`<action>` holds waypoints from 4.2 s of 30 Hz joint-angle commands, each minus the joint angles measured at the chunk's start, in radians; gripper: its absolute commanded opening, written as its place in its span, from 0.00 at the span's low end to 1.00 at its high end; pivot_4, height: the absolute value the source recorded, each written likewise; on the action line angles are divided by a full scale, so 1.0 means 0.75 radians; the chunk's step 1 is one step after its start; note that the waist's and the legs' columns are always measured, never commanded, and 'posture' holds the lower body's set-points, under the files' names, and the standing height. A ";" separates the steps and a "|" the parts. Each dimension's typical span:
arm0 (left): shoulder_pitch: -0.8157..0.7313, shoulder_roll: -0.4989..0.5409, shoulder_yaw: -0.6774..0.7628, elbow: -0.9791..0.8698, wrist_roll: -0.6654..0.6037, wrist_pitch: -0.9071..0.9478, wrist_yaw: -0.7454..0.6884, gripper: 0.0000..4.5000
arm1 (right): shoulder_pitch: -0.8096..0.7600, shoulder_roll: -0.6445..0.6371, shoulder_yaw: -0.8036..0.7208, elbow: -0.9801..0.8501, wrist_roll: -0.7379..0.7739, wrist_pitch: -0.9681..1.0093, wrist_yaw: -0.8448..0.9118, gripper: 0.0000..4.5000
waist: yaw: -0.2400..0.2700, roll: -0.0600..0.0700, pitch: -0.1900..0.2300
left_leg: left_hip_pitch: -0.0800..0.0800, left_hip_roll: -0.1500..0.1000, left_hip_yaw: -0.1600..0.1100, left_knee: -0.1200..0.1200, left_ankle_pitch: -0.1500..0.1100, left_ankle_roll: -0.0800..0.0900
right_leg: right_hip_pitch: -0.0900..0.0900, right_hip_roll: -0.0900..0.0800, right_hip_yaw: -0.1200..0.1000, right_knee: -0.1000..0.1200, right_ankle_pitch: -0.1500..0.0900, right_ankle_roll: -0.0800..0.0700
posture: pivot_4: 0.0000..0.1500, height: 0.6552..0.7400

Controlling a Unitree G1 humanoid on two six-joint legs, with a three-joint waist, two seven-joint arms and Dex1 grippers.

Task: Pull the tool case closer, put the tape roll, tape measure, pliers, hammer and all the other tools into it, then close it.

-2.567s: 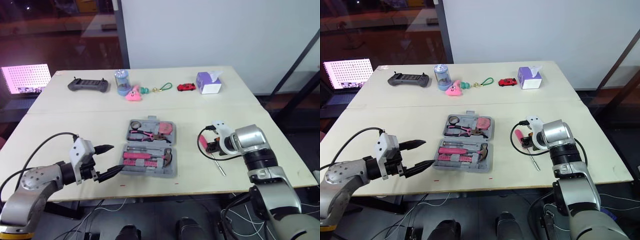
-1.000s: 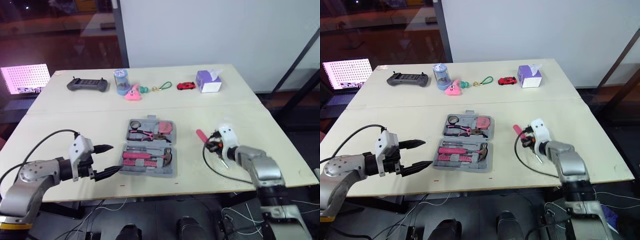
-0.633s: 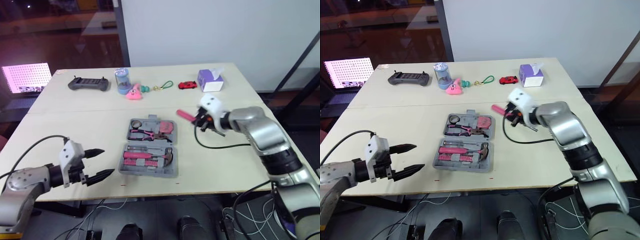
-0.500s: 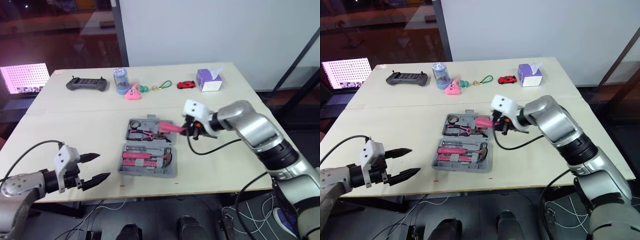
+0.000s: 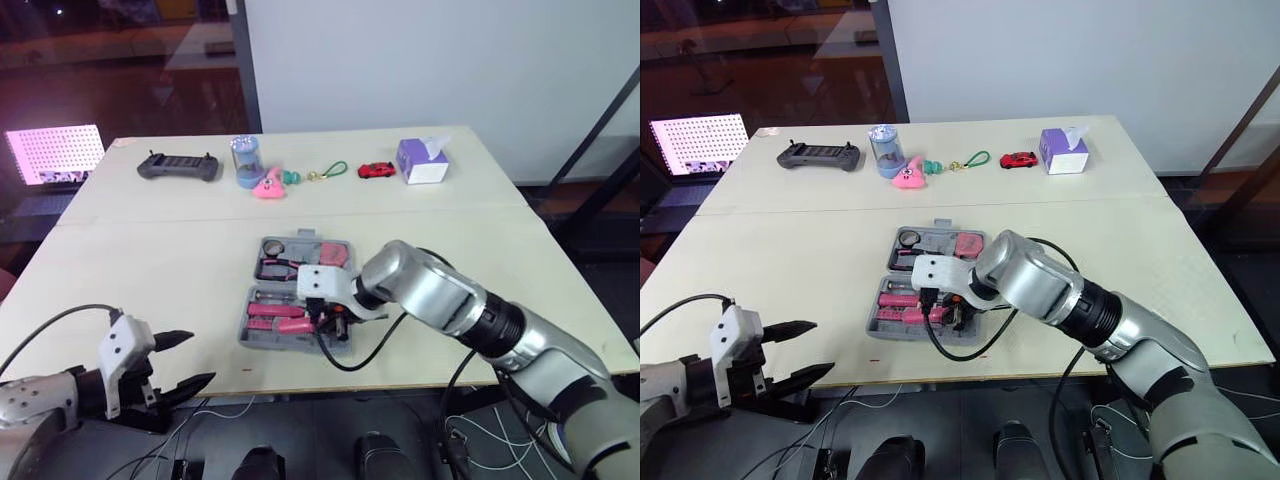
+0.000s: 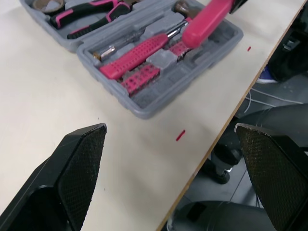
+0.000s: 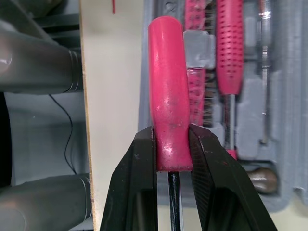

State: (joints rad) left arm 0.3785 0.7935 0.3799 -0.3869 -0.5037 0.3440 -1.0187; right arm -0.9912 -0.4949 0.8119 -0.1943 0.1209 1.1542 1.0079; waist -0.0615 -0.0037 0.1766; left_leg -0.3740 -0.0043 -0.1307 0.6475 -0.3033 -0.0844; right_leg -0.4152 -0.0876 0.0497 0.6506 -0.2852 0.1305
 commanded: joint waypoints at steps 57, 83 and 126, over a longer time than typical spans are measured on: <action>0.213 -0.053 0.130 -0.220 -0.027 0.004 0.100 1.00 | -0.028 0.464 0.091 0.385 -0.180 -0.135 -0.191 0.62 | -0.014 -0.001 -0.001 | 0.000 0.002 0.000 -0.003 0.000 0.000 | -0.005 0.004 0.001 0.003 0.001 -0.003 | 1.00 1.00; 0.093 0.003 0.136 -0.130 -0.049 0.024 0.034 1.00 | 0.410 0.348 -0.300 0.393 -0.072 -0.956 -0.097 0.01 | -0.011 -0.003 -0.001 | -0.001 0.002 0.000 -0.002 0.000 0.000 | -0.005 0.003 0.001 0.002 0.001 -0.003 | 1.00 1.00; -1.021 -0.122 -0.362 1.392 0.470 -0.572 0.013 0.00 | 0.388 -0.118 -0.612 0.861 -0.374 -1.476 -0.077 0.00 | 0.006 -0.002 -0.002 | 0.002 0.001 0.000 0.001 0.002 -0.004 | 0.002 0.003 0.000 0.000 0.002 -0.002 | 1.00 1.00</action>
State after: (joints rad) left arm -0.3571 0.6982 0.1259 0.5980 -0.1842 -0.0346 -1.0025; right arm -0.6707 -0.5904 0.3543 0.4308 -0.1401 0.0827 0.9689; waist -0.0570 -0.0053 0.1754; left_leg -0.3722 -0.0036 -0.1303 0.6486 -0.3005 -0.0892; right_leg -0.4134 -0.0853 0.0493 0.6507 -0.2839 0.1292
